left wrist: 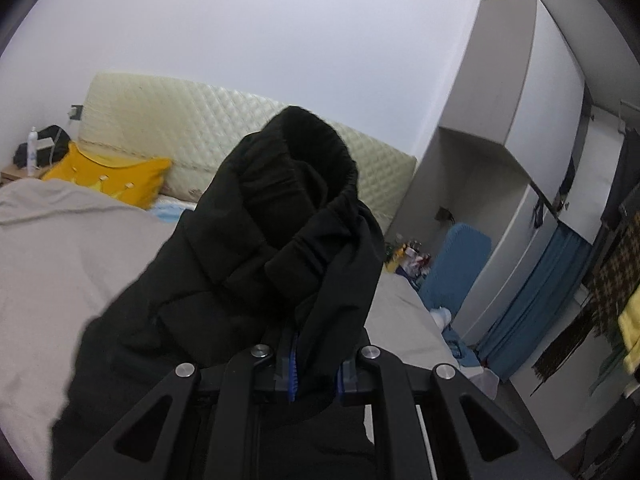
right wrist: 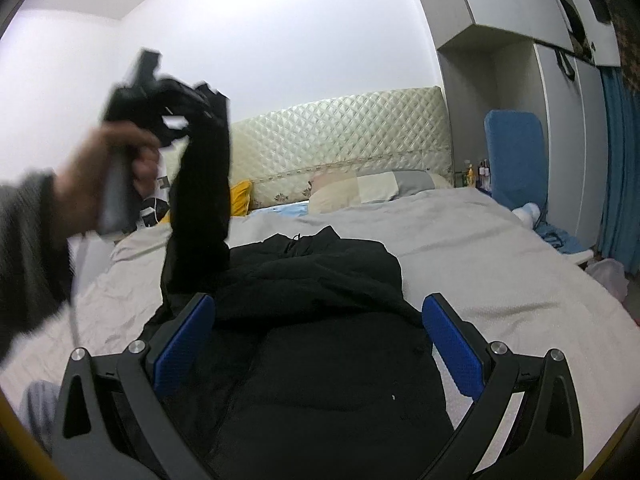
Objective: Fold large clothes
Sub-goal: 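Fold the sleeve across the jacket front with the left tool and release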
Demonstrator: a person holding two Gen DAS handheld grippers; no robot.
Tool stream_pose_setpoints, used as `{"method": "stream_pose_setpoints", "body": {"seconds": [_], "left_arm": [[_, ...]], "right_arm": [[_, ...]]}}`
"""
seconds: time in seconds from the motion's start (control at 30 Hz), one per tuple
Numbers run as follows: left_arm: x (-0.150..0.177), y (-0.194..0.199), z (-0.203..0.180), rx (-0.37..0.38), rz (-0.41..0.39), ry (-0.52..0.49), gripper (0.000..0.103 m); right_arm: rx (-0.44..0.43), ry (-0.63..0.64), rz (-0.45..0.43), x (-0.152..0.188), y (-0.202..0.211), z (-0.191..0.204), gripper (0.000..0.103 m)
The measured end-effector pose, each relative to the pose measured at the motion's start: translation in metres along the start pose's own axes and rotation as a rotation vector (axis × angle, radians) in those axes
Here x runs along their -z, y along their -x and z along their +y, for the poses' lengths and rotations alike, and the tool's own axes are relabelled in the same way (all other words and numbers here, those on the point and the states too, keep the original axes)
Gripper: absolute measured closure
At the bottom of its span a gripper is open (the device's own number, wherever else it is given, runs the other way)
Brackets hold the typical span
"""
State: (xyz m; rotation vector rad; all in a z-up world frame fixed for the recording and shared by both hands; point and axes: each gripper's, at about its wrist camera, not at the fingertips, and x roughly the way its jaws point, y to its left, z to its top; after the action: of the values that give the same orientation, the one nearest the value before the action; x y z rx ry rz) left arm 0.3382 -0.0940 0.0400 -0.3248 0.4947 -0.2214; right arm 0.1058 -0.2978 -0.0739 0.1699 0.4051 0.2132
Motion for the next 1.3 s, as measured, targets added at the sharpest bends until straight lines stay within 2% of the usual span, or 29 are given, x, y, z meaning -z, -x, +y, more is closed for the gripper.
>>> {"method": "stream_pose_setpoints", "body": {"seconds": [0.17, 0.33, 0.4, 0.47, 0.63, 0.83, 0.93, 1.17, 1.23, 1.3], "left_arm": [[0.061, -0.065, -0.028, -0.002, 0.071, -0.097, 0.091], [0.117, -0.12, -0.038, -0.005, 0.177, -0.092, 0.091], [0.139, -0.141, -0.04, -0.026, 0.202, -0.122, 0.091], [0.158, -0.159, -0.044, -0.09, 0.21, -0.177, 0.091], [0.186, -0.192, -0.043, -0.163, 0.264, -0.253, 0.091], [0.204, -0.215, -0.043, -0.176, 0.311, -0.308, 0.091], [0.2, -0.216, -0.045, -0.172, 0.316, -0.315, 0.091], [0.189, -0.2, -0.044, -0.174, 0.32, -0.32, 0.09], [0.186, -0.183, -0.051, -0.189, 0.282, -0.367, 0.088], [0.181, -0.165, -0.051, -0.157, 0.256, -0.358, 0.084]], "right_arm": [[0.073, -0.086, -0.033, 0.002, 0.007, -0.031, 0.0], [0.109, -0.227, -0.038, 0.011, 0.007, -0.066, 0.0], [0.116, -0.254, -0.034, 0.014, 0.003, -0.073, 0.0], [0.108, -0.255, -0.02, 0.016, -0.002, -0.075, 0.0], [0.067, -0.229, 0.04, 0.023, -0.018, -0.072, 0.0], [0.048, -0.221, 0.067, 0.028, -0.024, -0.072, 0.0], [0.052, -0.23, 0.075, 0.029, -0.028, -0.073, 0.0], [0.065, -0.21, 0.087, 0.03, -0.043, -0.066, 0.0], [0.064, -0.194, 0.082, 0.03, -0.046, -0.063, 0.0], [0.073, -0.163, 0.077, 0.029, -0.048, -0.058, 0.0]]}}
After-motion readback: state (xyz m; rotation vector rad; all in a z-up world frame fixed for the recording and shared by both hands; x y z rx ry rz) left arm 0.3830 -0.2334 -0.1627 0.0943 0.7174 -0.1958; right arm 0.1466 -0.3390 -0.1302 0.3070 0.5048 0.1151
